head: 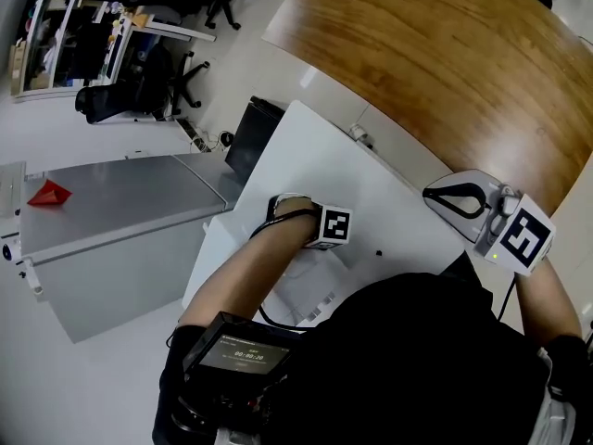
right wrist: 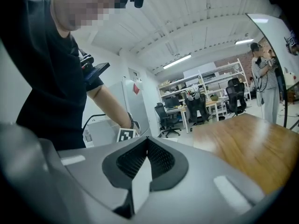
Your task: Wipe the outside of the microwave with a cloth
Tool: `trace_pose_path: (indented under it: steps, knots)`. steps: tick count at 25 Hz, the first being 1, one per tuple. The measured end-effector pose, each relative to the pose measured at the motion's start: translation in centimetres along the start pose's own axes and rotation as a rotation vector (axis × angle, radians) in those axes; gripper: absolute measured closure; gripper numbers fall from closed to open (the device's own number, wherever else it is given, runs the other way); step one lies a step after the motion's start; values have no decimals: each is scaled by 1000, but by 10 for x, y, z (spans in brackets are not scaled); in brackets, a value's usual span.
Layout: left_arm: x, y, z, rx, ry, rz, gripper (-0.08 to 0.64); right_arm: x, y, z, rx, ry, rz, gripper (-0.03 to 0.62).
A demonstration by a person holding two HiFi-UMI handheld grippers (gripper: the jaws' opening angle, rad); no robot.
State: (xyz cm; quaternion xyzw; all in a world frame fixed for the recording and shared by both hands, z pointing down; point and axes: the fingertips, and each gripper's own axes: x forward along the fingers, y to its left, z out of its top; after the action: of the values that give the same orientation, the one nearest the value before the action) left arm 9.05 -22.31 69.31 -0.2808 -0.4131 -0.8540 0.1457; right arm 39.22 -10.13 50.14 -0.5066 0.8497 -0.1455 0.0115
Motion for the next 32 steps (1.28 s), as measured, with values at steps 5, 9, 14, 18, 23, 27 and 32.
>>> trace_pose_path:
  steps: [5,9,14,18,23,27,32]
  knots:
    - [-76,-33,-13,-13,-190,172,503,13,13,21,-34,-11,34,586]
    - [-137,-104,-39,-12,-300,234,503,42,35,47,-103,-22,120,586]
    - [-107,-119,-40,-19,-249,227,504,75,54,69,-153,-54,216,586]
    - [-76,-88,-17,0,-192,163,505,76,47,57,-132,-51,210,586]
    - [-29,-47,12,-57,-146,-12,511,41,27,18,-69,-17,124,586]
    - [-11,-32,24,-12,-51,-27,511,4,21,0,-20,8,12,586]
    - [-11,-31,42,85,-40,145,505,-11,58,9,-86,13,-25,586]
